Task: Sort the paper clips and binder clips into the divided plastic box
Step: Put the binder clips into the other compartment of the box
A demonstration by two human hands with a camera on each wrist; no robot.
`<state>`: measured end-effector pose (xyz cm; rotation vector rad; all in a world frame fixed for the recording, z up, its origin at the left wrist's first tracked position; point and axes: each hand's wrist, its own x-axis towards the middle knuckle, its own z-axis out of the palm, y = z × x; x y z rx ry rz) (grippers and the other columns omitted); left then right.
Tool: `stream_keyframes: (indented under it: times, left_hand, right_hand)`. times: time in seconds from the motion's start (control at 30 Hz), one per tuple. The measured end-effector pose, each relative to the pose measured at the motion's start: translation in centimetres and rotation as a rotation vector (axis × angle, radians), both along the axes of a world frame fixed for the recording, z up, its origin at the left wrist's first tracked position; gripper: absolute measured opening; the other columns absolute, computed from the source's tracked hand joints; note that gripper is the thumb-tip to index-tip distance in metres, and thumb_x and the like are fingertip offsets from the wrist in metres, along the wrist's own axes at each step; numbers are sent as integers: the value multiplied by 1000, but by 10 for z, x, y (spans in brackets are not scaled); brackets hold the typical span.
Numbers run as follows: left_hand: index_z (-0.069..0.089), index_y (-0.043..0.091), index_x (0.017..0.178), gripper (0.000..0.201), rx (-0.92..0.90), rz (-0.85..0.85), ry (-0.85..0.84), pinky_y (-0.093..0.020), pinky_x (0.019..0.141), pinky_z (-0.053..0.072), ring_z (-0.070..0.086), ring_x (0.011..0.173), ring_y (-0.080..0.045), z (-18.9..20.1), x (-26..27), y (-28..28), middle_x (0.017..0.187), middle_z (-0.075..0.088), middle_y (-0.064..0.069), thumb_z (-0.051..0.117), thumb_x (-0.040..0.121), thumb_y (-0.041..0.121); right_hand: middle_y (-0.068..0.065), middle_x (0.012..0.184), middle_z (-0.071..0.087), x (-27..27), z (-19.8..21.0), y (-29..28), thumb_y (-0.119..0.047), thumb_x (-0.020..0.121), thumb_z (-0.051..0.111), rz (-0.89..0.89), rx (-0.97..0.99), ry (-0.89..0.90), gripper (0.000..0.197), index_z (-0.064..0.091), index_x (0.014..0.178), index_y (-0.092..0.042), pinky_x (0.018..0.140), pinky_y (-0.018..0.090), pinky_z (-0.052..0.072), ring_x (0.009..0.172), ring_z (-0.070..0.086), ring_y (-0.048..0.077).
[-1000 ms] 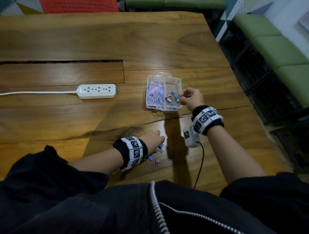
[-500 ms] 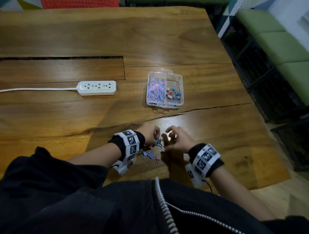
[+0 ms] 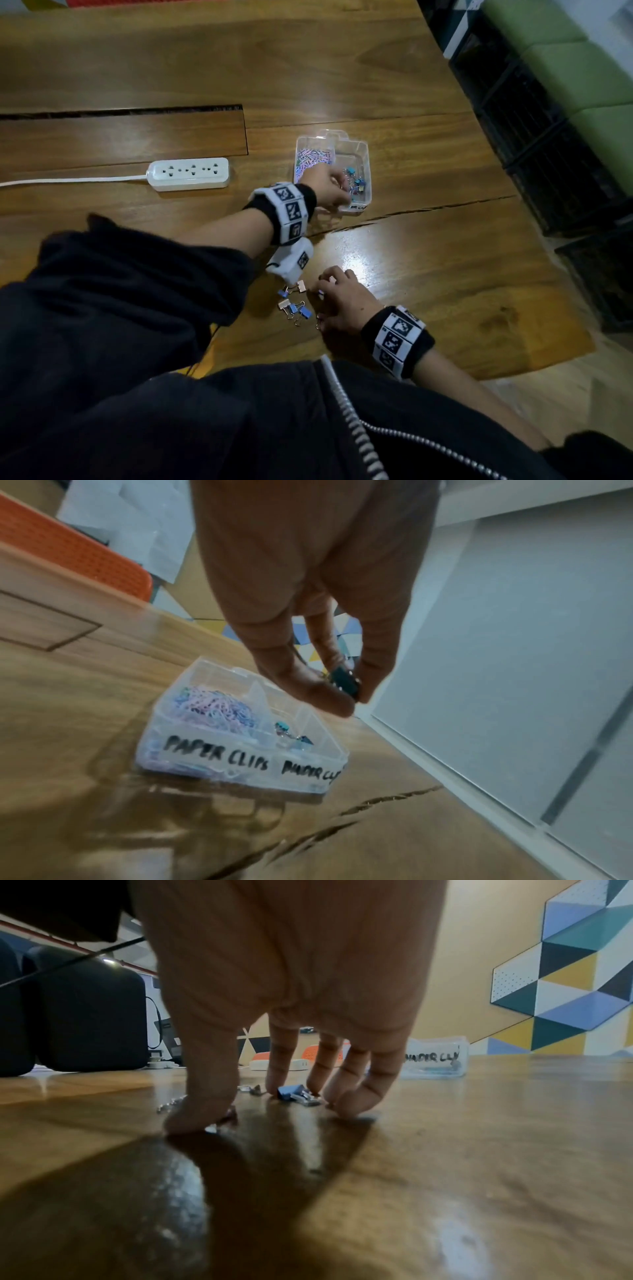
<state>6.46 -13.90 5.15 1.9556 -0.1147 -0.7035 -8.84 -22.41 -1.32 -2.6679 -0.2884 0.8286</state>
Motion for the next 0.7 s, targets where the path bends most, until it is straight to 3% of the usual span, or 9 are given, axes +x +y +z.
stream_keyframes:
  times: [0.1, 0.2, 0.27, 0.33, 0.4, 0.5, 0.57, 0.63, 0.7]
  left_hand:
    - [53, 14, 70, 21, -10, 141, -33, -29, 68, 57, 60, 66, -17, -6, 11, -18, 87, 61, -10, 65, 79, 0]
    - [57, 7, 102, 24, 34, 114, -11, -39, 82, 56, 64, 92, -27, -15, 8, -21, 111, 58, -14, 65, 80, 1]
    - [53, 7, 118, 39, 47, 20, -43, -32, 77, 57, 62, 97, -25, -16, -2, -13, 121, 56, -10, 62, 81, 1]
    - [53, 11, 119, 38, 93, -98, -143, -19, 63, 52, 57, 94, -16, -16, -19, 1, 122, 55, -4, 61, 82, 3]
    - [55, 13, 115, 35, 213, -288, -184, -15, 62, 47, 54, 95, -13, -19, -40, 22, 121, 55, -4, 62, 82, 4]
    - [45, 20, 129, 58, 627, -727, -191, -28, 89, 46, 47, 113, -20, -31, -74, 54, 134, 44, -5, 70, 77, 16]
    - [28, 24, 143, 83, 828, -911, -237, -38, 104, 38, 31, 131, -27, -40, -95, 69, 148, 26, -6, 74, 73, 25]
    - [19, 25, 145, 85, 873, -925, -321, -40, 106, 38, 23, 136, -30, -48, -113, 76, 153, 16, -5, 69, 78, 25]
    - [20, 23, 145, 71, 857, -867, -413, -37, 104, 41, 26, 134, -28, -57, -125, 79, 152, 19, -6, 60, 86, 20]
  right_hand:
    - [2, 132, 37, 5, 0, 0, -26, 80, 66, -2, 37, -3, 39, 55, 117, -20, 102, 34, 35, 122, 33, 20]
    - [4, 122, 45, 9, -6, 0, -16, 80, 65, -39, 79, 19, 21, 62, 101, -12, 100, 32, 39, 114, 42, 21]
    - [7, 116, 48, 11, -10, 0, -10, 80, 64, -54, 104, 20, 15, 63, 96, -8, 95, 26, 38, 109, 47, 23]
    - [9, 116, 49, 10, -10, 0, -8, 82, 62, -48, 103, 9, 16, 64, 98, -5, 88, 21, 34, 108, 49, 24]
    - [10, 114, 49, 7, -8, -2, -7, 84, 59, -65, 133, -5, 16, 63, 99, -4, 83, 18, 33, 105, 51, 25]
    - [10, 116, 46, 2, -6, -2, -16, 83, 60, -61, 122, -31, 29, 58, 111, -11, 85, 22, 38, 106, 49, 26]
    - [9, 120, 41, -1, -7, 3, -32, 77, 67, -34, 45, -7, 51, 48, 122, -18, 92, 31, 41, 111, 42, 24]
    - [8, 124, 39, -7, -7, 10, -41, 74, 69, -24, -31, -8, 64, 41, 128, -22, 94, 38, 43, 114, 37, 24]
    - [8, 125, 39, -13, -9, 16, -31, 78, 66, -43, -41, -56, 56, 42, 128, -24, 92, 38, 43, 114, 36, 26]
